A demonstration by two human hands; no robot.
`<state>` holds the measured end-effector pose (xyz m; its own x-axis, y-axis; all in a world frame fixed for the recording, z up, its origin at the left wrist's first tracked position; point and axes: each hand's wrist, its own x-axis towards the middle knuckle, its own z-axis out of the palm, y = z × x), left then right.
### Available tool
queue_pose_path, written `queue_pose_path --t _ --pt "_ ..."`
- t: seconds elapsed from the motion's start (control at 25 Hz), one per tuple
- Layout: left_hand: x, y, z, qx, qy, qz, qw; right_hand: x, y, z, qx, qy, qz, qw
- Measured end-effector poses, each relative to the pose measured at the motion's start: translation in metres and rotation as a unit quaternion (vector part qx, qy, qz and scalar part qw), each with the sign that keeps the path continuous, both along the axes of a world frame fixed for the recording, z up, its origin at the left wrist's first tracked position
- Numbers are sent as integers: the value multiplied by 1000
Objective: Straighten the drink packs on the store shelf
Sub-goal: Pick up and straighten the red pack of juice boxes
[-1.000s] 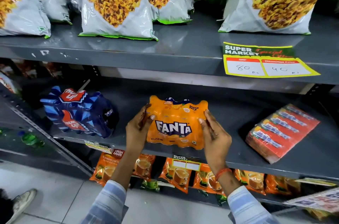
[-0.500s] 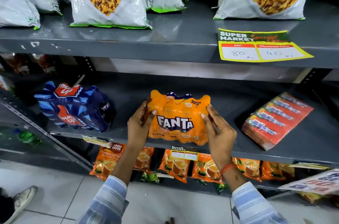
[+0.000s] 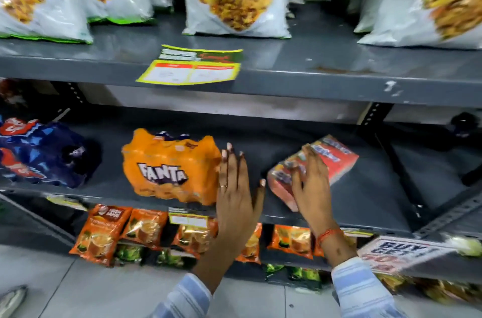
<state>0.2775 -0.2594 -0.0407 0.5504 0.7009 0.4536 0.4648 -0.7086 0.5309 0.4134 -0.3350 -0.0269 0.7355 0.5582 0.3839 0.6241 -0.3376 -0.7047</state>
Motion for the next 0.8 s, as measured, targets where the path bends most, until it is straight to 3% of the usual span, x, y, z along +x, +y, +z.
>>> queue_pose_path --t 0.08,0.16,0.24,0.36,0.56,0.64,0.8 --pt "47 -25 -10 -129 35 -6 991 56 -24 -15 -69 -1 -53 996" --pt "88 -32 -10 -341 83 30 936 105 -38 -25 -129 54 -83 987" --pt "111 -27 -14 -459 96 61 881 136 -45 -33 -151 123 -69 978" --pt "117 -12 -22 -450 56 53 890 151 -47 -40 -131 187 -36 973" --pt "111 -17 -23 -395 2 23 918 155 -73 -51 -23 211 -58 976" --pt "107 -29 -24 -335 -38 -13 942 147 -86 -57 19 202 -72 977" --pt "96 -46 -37 -257 -35 -80 962 123 -96 -76 61 215 -127 966"
